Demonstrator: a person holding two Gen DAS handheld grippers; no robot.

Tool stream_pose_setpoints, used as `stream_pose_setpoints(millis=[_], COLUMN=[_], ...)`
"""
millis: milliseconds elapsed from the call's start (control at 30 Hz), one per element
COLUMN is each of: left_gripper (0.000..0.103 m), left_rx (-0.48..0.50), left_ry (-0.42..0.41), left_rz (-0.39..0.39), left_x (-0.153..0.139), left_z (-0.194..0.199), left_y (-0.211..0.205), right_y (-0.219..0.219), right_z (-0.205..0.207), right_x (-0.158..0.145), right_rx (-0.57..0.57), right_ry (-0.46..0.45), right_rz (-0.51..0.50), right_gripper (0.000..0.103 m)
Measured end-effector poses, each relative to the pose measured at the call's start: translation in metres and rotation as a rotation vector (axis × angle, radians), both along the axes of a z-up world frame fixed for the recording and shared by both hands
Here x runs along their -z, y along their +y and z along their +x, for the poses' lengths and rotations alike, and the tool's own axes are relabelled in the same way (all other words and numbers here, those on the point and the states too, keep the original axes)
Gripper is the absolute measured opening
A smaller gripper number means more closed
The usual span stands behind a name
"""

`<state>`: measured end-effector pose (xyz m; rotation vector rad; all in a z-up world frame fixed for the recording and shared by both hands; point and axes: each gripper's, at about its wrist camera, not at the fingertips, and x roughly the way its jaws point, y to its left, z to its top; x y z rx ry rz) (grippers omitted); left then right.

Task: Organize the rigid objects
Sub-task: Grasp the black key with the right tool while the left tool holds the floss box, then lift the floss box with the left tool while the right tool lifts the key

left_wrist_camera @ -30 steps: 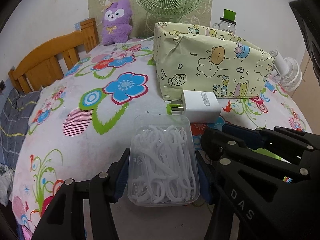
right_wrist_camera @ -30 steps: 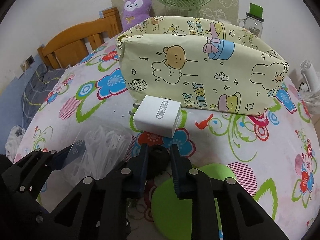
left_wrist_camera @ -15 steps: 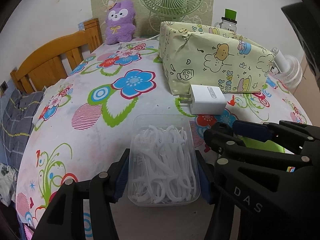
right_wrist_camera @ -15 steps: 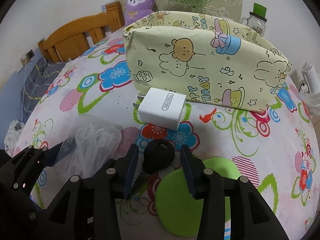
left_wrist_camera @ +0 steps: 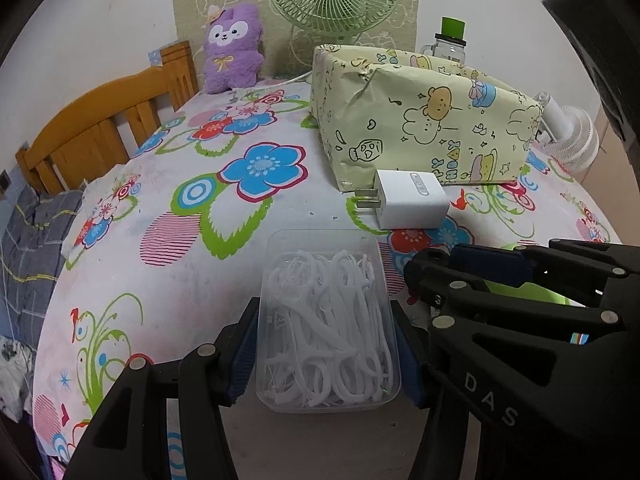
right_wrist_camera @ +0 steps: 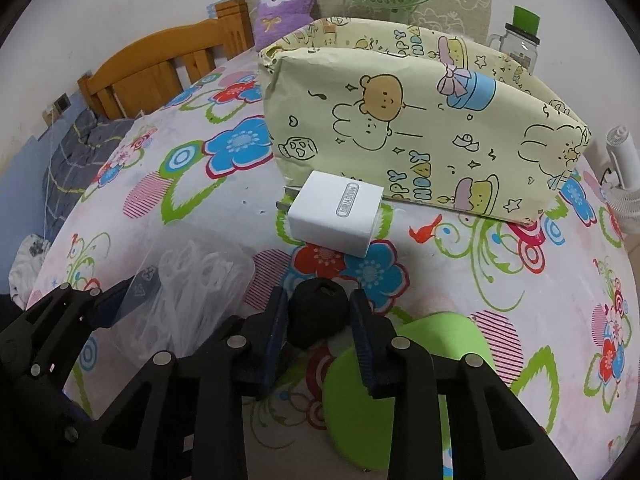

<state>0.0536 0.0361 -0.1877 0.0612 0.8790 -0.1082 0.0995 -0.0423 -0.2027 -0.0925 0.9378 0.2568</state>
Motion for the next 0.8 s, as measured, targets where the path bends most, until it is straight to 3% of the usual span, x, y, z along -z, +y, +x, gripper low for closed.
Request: stream_pose_setpoints(millis=[567, 600, 633, 800], left_gripper=[0.061, 0.061, 0.061, 0.061], left_rx=[0.011, 0.017, 0.025, 0.028], left_ry=[-0.023, -0.026, -0.028, -0.054], left_rz=[0.0, -0.002, -0.006, 0.01], left_x=[-0.018, -0.02, -0.022, -0.03], left_z=[-0.006, -0.005, -0.006, -0.01], left_y=[-0.006, -0.008, -0.011, -0.02], right_y=[-0.007, -0.009, -0.01, -0.02], right_z=[-0.012, -0.014, -0.015, -0.02], right_x=[-0.018, -0.021, -0.023, -0.032], right_rx=[0.01, 0.009, 0.002, 0.032], right_ry=[-0.057, -0.065, -0.064, -0.091], right_rz=[0.009, 0.015, 0.017, -0.003], right_gripper=[0.034, 0.031, 0.018, 0.017])
